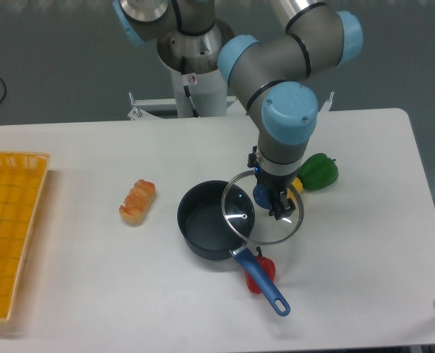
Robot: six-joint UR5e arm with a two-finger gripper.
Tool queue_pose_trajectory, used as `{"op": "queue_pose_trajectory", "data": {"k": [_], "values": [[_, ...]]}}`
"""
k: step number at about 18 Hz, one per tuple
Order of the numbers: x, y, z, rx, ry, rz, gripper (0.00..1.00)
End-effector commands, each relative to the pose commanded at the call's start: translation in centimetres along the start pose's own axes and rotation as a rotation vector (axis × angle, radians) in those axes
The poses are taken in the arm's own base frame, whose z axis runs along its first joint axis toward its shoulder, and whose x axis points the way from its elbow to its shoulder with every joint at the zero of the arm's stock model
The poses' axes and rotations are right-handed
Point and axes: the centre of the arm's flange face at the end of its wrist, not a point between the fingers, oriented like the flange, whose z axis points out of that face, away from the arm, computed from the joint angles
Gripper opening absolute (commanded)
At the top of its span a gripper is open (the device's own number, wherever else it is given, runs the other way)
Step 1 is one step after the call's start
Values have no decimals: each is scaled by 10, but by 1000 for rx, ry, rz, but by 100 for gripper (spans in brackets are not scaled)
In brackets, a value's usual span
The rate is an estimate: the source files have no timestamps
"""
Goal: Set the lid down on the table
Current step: 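Carry the glass lid by its knob away from the saucepan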
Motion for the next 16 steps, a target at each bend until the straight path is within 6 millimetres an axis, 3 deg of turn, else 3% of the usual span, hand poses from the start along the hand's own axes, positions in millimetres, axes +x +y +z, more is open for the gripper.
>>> {"op": "queue_pose_trajectory", "data": {"k": [11, 16], "values": [[-3, 5, 0, -3, -17, -16, 60], [-14, 22, 2, -17, -76, -31, 60]]}}
